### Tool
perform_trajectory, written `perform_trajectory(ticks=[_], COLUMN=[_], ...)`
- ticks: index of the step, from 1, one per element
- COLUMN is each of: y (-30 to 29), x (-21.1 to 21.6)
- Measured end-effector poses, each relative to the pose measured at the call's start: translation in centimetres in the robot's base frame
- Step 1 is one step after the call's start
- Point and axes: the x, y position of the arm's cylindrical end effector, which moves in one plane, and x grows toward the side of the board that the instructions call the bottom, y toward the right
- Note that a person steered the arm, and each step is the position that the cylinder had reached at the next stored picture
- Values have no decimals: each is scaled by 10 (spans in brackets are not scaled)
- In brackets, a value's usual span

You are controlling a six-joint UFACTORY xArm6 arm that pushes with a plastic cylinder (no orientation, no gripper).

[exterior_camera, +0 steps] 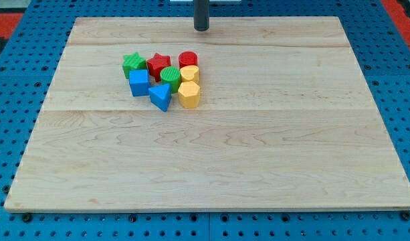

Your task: Move the arm to the top center

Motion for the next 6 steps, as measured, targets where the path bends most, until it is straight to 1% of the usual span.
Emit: perform_trajectory(ticks=[1, 2, 6], y=[0, 1, 5], x=[7, 40, 42])
